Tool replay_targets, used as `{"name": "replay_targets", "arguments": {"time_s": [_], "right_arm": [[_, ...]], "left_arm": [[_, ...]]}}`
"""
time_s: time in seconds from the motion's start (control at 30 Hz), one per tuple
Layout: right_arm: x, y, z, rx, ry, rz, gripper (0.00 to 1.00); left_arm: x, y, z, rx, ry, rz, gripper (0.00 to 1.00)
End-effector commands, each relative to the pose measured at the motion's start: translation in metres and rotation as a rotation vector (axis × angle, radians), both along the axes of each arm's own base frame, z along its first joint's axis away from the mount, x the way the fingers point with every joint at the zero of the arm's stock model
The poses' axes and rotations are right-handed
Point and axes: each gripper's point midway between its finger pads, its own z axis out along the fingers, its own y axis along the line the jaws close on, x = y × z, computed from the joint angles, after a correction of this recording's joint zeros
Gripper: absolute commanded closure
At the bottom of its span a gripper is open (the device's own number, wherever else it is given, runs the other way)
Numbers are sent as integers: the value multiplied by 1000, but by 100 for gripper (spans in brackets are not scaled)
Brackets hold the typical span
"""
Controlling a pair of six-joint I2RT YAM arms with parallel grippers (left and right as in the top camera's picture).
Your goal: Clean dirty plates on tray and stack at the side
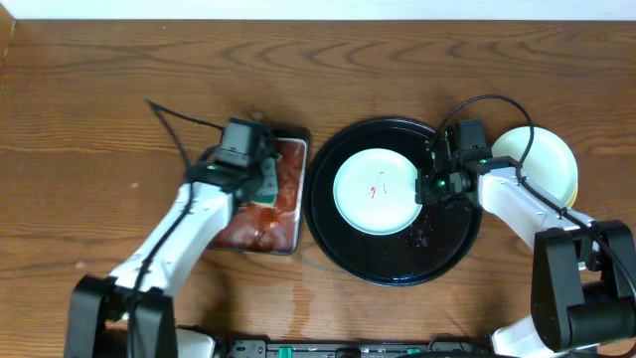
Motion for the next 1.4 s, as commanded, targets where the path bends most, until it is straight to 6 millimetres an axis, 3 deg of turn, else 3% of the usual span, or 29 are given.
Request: {"name": "replay_targets", "arguments": {"time_s": [0.0,0.2,0.57,0.8,1.37], "right_arm": [[-1,1,3,-16,-13,12,99],[-1,0,3,-18,-15,15,99],[-1,1,3,-17,-14,15,99],[-1,0,3,-18,-15,15,99],[-1,1,3,-17,-14,16,99]], "left_arm": [[-4,-1,10,-156,17,-14,93],[-11,-3,19,-369,44,-93,93],[-14,-8,65,-649,-140,-384,92],[-12,3,76,-711,-189,-379,93],[-10,8,76,-711,-194,-364,93]]}}
